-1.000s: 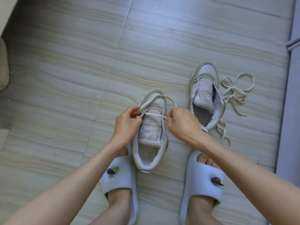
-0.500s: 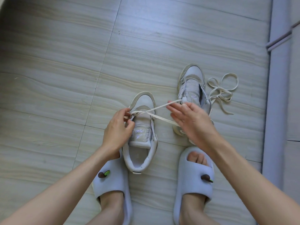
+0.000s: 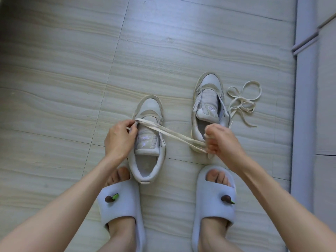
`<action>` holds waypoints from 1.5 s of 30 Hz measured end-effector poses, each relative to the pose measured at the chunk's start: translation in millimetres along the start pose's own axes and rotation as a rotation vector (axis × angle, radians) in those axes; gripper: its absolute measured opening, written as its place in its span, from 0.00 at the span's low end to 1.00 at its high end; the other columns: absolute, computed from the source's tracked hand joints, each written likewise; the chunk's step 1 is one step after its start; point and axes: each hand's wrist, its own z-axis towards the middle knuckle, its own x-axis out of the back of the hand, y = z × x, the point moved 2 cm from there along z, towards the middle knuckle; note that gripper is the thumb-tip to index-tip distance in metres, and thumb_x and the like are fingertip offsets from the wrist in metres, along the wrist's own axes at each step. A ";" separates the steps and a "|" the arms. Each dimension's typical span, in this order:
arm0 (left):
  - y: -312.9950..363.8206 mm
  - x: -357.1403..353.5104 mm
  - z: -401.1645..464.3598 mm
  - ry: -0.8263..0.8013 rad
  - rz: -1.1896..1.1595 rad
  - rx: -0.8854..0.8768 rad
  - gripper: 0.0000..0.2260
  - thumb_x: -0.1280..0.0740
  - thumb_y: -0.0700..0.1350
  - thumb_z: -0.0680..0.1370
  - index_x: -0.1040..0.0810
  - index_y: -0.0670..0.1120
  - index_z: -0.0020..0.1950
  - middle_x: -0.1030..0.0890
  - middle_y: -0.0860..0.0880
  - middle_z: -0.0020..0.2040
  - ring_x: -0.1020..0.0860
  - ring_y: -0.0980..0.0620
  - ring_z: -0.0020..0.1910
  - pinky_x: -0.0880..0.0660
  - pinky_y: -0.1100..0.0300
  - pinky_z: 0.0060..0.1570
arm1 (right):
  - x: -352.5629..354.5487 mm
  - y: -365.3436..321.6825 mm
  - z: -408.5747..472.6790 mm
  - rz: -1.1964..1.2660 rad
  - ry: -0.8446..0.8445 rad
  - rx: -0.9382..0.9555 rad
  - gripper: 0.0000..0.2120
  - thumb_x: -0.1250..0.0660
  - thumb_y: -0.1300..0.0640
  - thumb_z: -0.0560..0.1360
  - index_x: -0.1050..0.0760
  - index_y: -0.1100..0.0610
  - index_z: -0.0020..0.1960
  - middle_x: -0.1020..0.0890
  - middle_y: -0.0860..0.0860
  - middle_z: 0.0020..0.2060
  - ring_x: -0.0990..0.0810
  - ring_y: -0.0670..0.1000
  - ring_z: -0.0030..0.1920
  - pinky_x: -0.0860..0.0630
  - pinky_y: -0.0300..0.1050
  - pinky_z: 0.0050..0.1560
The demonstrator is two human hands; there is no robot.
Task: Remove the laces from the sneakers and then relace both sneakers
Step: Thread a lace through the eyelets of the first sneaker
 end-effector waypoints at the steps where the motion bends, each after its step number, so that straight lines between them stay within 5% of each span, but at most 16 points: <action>1: -1.3 3.9 5.9 0.009 -0.003 0.008 0.11 0.37 0.50 0.78 0.18 0.48 0.54 0.17 0.44 0.49 0.21 0.42 0.50 0.25 0.49 0.47 | 7.6 2.4 -1.0 -0.096 0.024 -0.006 0.16 0.44 0.68 0.75 0.37 0.54 0.31 0.40 0.44 0.21 0.44 0.44 0.21 0.45 0.35 0.22; 5: -2.9 11.7 21.6 0.019 0.020 0.010 0.12 0.37 0.50 0.78 0.19 0.47 0.56 0.17 0.43 0.50 0.21 0.42 0.51 0.25 0.49 0.48 | 21.3 14.3 -5.4 -0.329 0.060 -0.057 0.13 0.39 0.63 0.76 0.31 0.56 0.33 0.37 0.43 0.17 0.40 0.44 0.19 0.42 0.36 0.22; 11: -2.6 12.0 30.1 0.010 0.035 -0.052 0.12 0.38 0.46 0.78 0.23 0.46 0.61 0.20 0.45 0.55 0.22 0.42 0.51 0.26 0.48 0.52 | 41.1 21.4 -10.0 -0.648 0.108 0.153 0.16 0.32 0.46 0.73 0.23 0.52 0.31 0.29 0.42 0.19 0.32 0.41 0.23 0.36 0.42 0.34; 17: -0.9 10.9 31.0 -0.011 0.075 -0.094 0.14 0.39 0.43 0.78 0.25 0.48 0.63 0.22 0.45 0.57 0.23 0.42 0.51 0.26 0.48 0.50 | 60.6 48.3 -11.8 -0.981 -0.029 0.067 0.14 0.31 0.42 0.71 0.24 0.44 0.28 0.29 0.43 0.16 0.30 0.41 0.22 0.36 0.31 0.25; 21: -0.1 11.8 31.1 -0.033 0.104 -0.127 0.15 0.39 0.42 0.77 0.25 0.51 0.63 0.23 0.45 0.56 0.23 0.41 0.50 0.27 0.47 0.51 | 86.0 48.0 -2.7 -1.217 -0.011 -0.078 0.17 0.32 0.40 0.71 0.20 0.48 0.29 0.30 0.47 0.19 0.31 0.44 0.25 0.36 0.41 0.29; 25: -2.0 12.7 31.8 -0.053 0.092 -0.169 0.13 0.39 0.42 0.78 0.24 0.52 0.61 0.25 0.45 0.54 0.23 0.43 0.48 0.28 0.49 0.51 | 85.0 44.8 -2.8 -1.085 -0.092 -0.151 0.22 0.36 0.34 0.70 0.19 0.51 0.34 0.28 0.45 0.20 0.29 0.43 0.28 0.35 0.40 0.31; 28: -4.6 12.4 30.1 -0.041 0.099 -0.186 0.13 0.39 0.43 0.78 0.24 0.52 0.61 0.24 0.46 0.54 0.22 0.45 0.47 0.29 0.50 0.50 | 68.5 38.0 -0.9 -0.681 0.059 -0.082 0.29 0.40 0.28 0.66 0.19 0.54 0.42 0.16 0.49 0.36 0.19 0.48 0.42 0.25 0.44 0.45; 30: -5.1 12.3 29.2 -0.037 0.107 -0.188 0.13 0.40 0.43 0.79 0.25 0.53 0.61 0.24 0.47 0.55 0.22 0.45 0.48 0.30 0.50 0.49 | 56.2 33.6 5.4 -0.550 0.114 -0.091 0.26 0.40 0.31 0.70 0.20 0.53 0.41 0.15 0.50 0.38 0.18 0.47 0.42 0.25 0.43 0.44; 34: -3.9 12.6 26.8 -0.039 0.142 -0.210 0.12 0.40 0.42 0.79 0.25 0.52 0.61 0.24 0.46 0.54 0.22 0.43 0.50 0.30 0.49 0.49 | 44.5 22.3 24.8 -0.579 0.187 -0.134 0.18 0.41 0.48 0.76 0.22 0.57 0.36 0.16 0.52 0.31 0.18 0.48 0.32 0.35 0.40 0.30; 38: -1.6 13.5 22.9 -0.054 0.146 -0.204 0.12 0.39 0.40 0.78 0.24 0.51 0.59 0.23 0.46 0.55 0.22 0.42 0.50 0.31 0.49 0.50 | 40.4 -3.3 49.3 -0.598 0.276 -0.117 0.16 0.42 0.50 0.73 0.23 0.59 0.36 0.17 0.52 0.27 0.17 0.49 0.31 0.34 0.40 0.31; 42: 0.4 13.5 13.0 -0.100 0.168 -0.223 0.09 0.38 0.41 0.77 0.24 0.49 0.55 0.24 0.47 0.53 0.22 0.43 0.49 0.30 0.50 0.49 | 36.8 -30.3 72.2 -0.551 0.385 -0.057 0.18 0.43 0.49 0.76 0.24 0.60 0.38 0.16 0.55 0.33 0.17 0.54 0.38 0.28 0.43 0.36; 45: 1.7 15.9 12.3 -0.205 0.164 -0.239 0.04 0.35 0.44 0.76 0.24 0.50 0.50 0.26 0.50 0.51 0.21 0.49 0.45 0.28 0.52 0.49 | 35.7 -43.1 71.7 -0.730 0.628 0.097 0.14 0.42 0.48 0.77 0.27 0.58 0.45 0.19 0.57 0.49 0.22 0.59 0.52 0.31 0.46 0.48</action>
